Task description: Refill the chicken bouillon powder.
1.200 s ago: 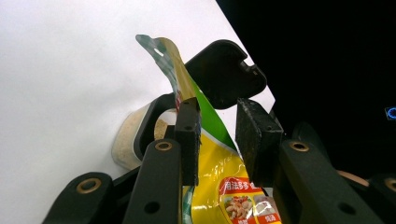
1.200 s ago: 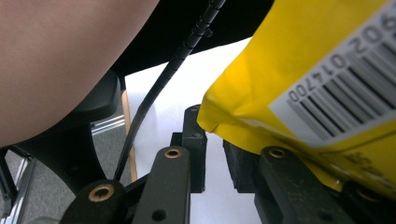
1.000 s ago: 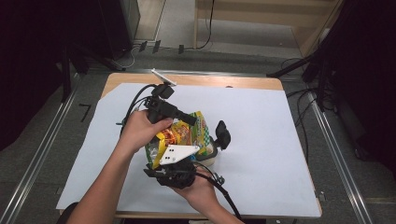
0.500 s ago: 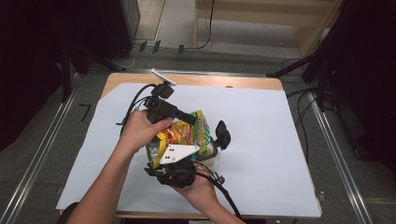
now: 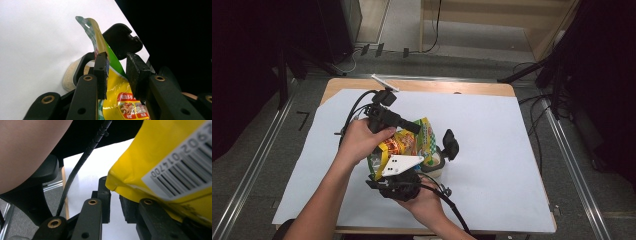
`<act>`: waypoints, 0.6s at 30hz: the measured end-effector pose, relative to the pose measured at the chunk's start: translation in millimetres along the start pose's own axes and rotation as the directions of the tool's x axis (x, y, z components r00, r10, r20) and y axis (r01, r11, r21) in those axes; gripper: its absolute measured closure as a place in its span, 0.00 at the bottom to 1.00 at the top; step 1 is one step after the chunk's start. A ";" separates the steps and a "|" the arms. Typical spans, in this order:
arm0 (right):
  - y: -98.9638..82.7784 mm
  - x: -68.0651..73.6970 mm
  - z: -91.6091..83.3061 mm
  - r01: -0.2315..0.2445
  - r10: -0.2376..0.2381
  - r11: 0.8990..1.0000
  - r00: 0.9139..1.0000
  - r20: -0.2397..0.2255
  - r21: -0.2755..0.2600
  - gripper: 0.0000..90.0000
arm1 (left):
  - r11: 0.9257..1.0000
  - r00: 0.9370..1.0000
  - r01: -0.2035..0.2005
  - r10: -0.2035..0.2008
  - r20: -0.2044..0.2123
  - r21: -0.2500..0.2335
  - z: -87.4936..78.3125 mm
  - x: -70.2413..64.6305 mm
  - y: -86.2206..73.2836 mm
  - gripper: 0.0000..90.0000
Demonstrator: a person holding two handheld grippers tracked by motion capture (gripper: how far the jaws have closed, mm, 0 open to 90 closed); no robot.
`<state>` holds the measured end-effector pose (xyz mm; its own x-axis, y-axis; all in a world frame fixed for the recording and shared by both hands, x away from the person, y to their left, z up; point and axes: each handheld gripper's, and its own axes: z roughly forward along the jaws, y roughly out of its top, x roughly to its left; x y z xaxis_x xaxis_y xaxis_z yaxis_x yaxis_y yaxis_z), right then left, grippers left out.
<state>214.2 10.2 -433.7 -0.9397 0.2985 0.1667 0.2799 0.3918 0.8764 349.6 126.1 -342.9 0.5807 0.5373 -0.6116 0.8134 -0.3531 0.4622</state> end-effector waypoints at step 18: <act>1.5 0.5 3.2 0.011 -0.011 1.000 1.000 -0.020 0.008 0.90 | 1.000 1.000 0.007 -0.007 -0.003 -0.014 -4.1 1.3 -4.2 0.79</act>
<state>214.8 13.7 -433.8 -0.9465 0.2764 0.1664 0.2711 0.4018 0.8747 346.7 131.4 -343.1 0.5746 0.5419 -0.6134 0.8172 -0.3381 0.4668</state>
